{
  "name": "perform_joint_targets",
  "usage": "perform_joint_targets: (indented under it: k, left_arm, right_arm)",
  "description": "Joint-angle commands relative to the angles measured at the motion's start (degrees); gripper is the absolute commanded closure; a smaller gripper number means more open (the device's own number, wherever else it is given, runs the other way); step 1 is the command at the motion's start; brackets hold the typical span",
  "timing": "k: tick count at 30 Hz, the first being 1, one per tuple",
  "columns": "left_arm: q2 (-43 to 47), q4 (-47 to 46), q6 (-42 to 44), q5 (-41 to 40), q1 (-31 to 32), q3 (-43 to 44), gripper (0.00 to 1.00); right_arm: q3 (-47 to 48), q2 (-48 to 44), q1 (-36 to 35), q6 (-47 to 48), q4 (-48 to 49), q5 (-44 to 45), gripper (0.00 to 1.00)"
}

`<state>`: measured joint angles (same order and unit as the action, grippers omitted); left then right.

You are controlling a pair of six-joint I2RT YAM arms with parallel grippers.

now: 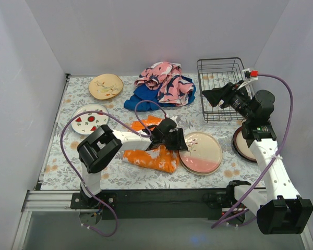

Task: Unload the plates from the dish rack
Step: Place the plate at the center of the board.

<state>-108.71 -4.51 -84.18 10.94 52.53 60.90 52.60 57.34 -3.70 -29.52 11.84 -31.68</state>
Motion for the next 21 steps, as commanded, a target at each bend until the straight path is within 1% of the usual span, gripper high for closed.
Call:
perform_joint_targets:
  k: [1,7,17,21]
  left_arm:
    - [3.7,8.1,3.6,-9.3,-0.1,1.8,0.63]
    - [5.3,10.7,6.2,-13.6,0.3,3.6,0.59]
    - [5.2,13.4,8.6,-16.1,0.7,5.9,0.58]
    - [8.0,13.7,8.4,-16.0,0.7,5.7,0.58]
  right_arm:
    - [0.3,-1.3,0.4,1.0,2.4,-0.4,0.26]
    - [0.5,-1.4,0.4,1.1,2.5,-0.3,0.25]
    - [0.4,-1.4,0.4,1.8,2.3,0.3,0.25]
    - [1.1,-0.1,0.3,4.5,-0.9,4.3,0.27]
